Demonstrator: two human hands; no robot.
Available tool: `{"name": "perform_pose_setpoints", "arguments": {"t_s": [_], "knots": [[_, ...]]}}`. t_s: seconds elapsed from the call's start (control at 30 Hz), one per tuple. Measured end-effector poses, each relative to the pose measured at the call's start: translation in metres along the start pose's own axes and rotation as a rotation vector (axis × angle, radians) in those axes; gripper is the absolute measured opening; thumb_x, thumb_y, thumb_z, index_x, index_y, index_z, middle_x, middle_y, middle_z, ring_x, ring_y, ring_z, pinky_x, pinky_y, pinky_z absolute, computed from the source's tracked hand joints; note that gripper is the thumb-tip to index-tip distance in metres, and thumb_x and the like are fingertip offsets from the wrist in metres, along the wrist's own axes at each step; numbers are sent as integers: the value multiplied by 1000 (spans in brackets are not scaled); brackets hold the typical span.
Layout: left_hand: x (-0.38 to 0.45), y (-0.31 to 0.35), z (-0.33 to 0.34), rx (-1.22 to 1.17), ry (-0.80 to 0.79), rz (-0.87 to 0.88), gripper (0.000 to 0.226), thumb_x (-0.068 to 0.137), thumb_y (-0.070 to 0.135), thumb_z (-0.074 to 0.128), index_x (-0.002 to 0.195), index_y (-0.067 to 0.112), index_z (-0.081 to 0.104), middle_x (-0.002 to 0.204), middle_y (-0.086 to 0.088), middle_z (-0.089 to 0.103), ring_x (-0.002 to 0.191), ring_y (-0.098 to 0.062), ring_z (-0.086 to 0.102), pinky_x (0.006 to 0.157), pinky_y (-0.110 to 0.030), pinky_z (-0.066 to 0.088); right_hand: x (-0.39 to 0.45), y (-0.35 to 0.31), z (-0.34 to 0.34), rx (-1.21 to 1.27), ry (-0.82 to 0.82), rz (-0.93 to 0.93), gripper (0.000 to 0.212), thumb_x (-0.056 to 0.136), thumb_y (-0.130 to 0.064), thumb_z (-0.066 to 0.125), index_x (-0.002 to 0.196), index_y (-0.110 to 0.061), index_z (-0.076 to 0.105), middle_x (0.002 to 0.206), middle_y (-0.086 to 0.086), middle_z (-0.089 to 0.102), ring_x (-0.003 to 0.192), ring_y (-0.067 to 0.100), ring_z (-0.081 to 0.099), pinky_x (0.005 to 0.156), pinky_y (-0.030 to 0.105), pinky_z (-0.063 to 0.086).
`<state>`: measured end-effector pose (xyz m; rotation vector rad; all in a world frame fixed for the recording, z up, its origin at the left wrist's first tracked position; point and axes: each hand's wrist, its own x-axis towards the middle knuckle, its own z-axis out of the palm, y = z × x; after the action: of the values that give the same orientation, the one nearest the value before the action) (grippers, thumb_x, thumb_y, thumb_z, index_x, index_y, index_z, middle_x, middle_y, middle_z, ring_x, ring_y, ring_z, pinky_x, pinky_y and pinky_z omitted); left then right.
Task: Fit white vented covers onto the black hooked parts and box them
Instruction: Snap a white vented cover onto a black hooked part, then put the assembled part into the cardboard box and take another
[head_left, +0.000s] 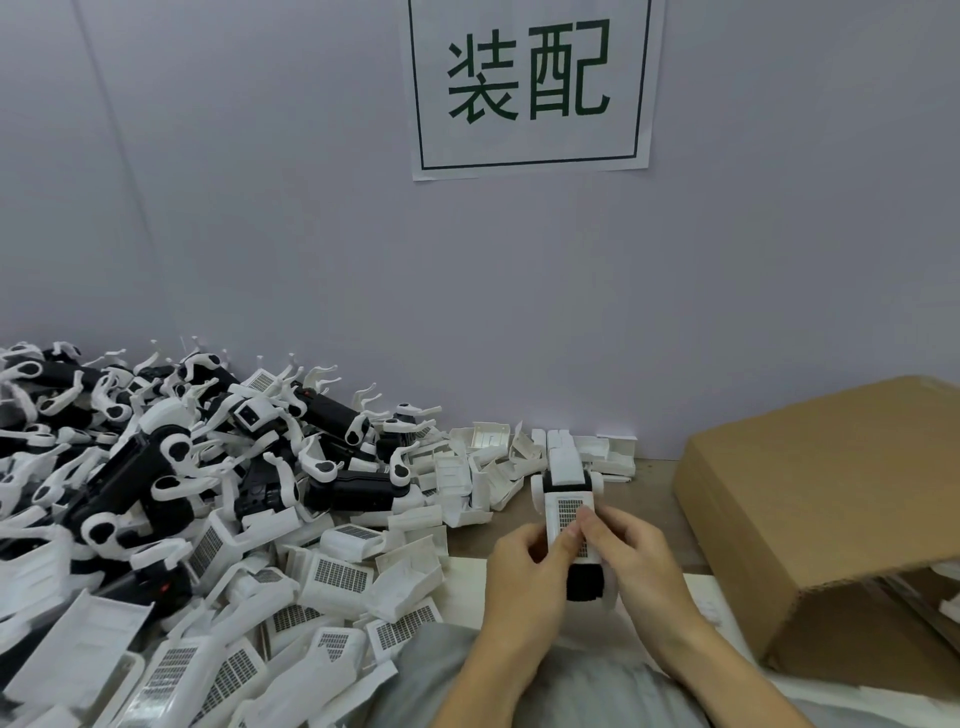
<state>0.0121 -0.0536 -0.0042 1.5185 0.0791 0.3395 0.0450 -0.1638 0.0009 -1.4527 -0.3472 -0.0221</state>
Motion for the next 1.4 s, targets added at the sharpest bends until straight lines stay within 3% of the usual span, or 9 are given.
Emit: {"name": "perform_pose_setpoints", "arguments": {"t_s": [0.23, 0.4, 0.53, 0.73, 0.87, 0.97, 1.1, 1.33, 1.4], "knots": [[-2, 4, -2, -10, 22, 0, 12, 89, 23, 76, 93, 12, 78, 84, -7, 77, 88, -28, 73, 86, -46, 58, 3, -1, -7, 175, 8, 115, 31, 77, -31, 67, 94, -9, 79, 96, 17, 77, 86, 28, 76, 59, 27, 58], [-3, 5, 0, -34, -57, 42, 11, 94, 16, 69, 98, 15, 79, 90, -9, 78, 95, -35, 71, 90, -54, 56, 4, 3, -8, 157, 70, 107, 34, 83, -42, 64, 93, -14, 81, 96, 17, 76, 92, 31, 75, 81, 43, 58], [-1, 1, -1, 28, -29, 61, 14, 96, 12, 66, 98, 20, 78, 91, -7, 78, 93, -33, 71, 89, -53, 56, 4, 4, -7, 54, 98, 44, 37, 83, -50, 61, 89, -19, 81, 90, 10, 78, 89, 25, 75, 75, 37, 59], [-2, 3, -2, 38, 37, 28, 15, 94, 9, 67, 103, 17, 76, 90, 1, 78, 90, -16, 73, 86, -32, 58, 4, 1, -4, -74, 102, -39, 33, 81, -50, 62, 89, -23, 79, 88, -4, 78, 84, 9, 74, 66, 16, 55], [1, 4, -6, -98, 190, -40, 14, 85, 6, 76, 95, 15, 73, 82, 7, 77, 73, -2, 70, 60, -13, 50, -1, 3, 0, -251, 101, -115, 16, 92, -30, 68, 108, -29, 67, 96, -17, 73, 92, 5, 69, 75, 22, 56], [4, 5, -9, -256, 295, -139, 16, 80, 3, 80, 92, 4, 69, 80, -7, 75, 66, -12, 69, 51, -18, 49, -7, 2, 1, -497, -31, -262, 31, 89, -20, 72, 116, -34, 64, 108, -17, 67, 105, 1, 62, 88, 21, 51], [7, 3, -10, -290, 295, -161, 24, 80, 18, 83, 85, -1, 69, 79, -13, 73, 76, -22, 68, 76, -38, 54, -8, 1, 5, -731, -124, -328, 56, 83, -52, 69, 134, -44, 48, 119, -27, 53, 112, -5, 54, 91, 17, 46], [-3, 12, -5, -64, 133, 34, 25, 94, 14, 66, 74, 20, 79, 77, 0, 77, 74, -8, 71, 68, -14, 51, -4, 4, -1, -606, 95, -191, 26, 84, -60, 58, 105, -45, 61, 89, -22, 69, 82, -3, 65, 65, 11, 48], [-3, 14, -4, -40, 166, 45, 27, 97, 12, 60, 76, 19, 77, 78, 8, 76, 76, -4, 69, 68, -11, 48, -1, 4, -6, -480, 177, -33, 20, 91, -46, 57, 100, -31, 67, 77, -12, 71, 64, 2, 66, 59, 24, 56]]}}
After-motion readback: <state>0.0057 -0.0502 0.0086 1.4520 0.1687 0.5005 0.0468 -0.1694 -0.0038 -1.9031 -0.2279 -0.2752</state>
